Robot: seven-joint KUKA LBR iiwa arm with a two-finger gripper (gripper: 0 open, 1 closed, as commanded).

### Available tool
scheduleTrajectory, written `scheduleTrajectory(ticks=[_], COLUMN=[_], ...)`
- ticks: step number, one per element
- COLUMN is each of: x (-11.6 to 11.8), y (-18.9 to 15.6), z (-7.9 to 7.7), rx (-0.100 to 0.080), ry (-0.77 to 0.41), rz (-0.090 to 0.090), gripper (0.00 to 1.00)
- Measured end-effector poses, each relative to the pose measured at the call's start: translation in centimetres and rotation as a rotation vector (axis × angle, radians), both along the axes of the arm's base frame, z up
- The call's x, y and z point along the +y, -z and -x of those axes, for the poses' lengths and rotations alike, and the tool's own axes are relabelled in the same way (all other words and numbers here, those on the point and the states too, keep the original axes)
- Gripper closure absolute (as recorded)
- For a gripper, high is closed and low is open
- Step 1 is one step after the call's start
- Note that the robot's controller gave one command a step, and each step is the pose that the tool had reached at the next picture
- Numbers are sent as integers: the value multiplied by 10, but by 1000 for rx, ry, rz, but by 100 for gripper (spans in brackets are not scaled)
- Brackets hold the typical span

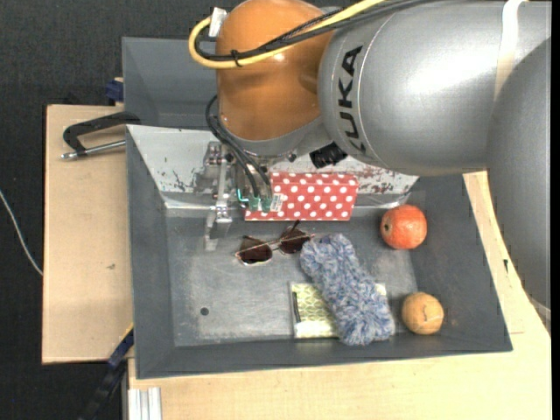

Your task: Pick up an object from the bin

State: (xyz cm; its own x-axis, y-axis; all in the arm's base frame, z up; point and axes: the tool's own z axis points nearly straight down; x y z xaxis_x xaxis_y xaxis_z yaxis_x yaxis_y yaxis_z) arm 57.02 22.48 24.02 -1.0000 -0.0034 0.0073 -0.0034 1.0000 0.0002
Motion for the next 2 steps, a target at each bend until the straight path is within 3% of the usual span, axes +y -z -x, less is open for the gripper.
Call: scheduleTrajectory(ticks=[1, 2], x=[-1, -31], y=[-5, 46], z=[-2, 2], rx=[-9, -10], ry=[3, -146], rz=[-2, -2], gripper=[0, 0])
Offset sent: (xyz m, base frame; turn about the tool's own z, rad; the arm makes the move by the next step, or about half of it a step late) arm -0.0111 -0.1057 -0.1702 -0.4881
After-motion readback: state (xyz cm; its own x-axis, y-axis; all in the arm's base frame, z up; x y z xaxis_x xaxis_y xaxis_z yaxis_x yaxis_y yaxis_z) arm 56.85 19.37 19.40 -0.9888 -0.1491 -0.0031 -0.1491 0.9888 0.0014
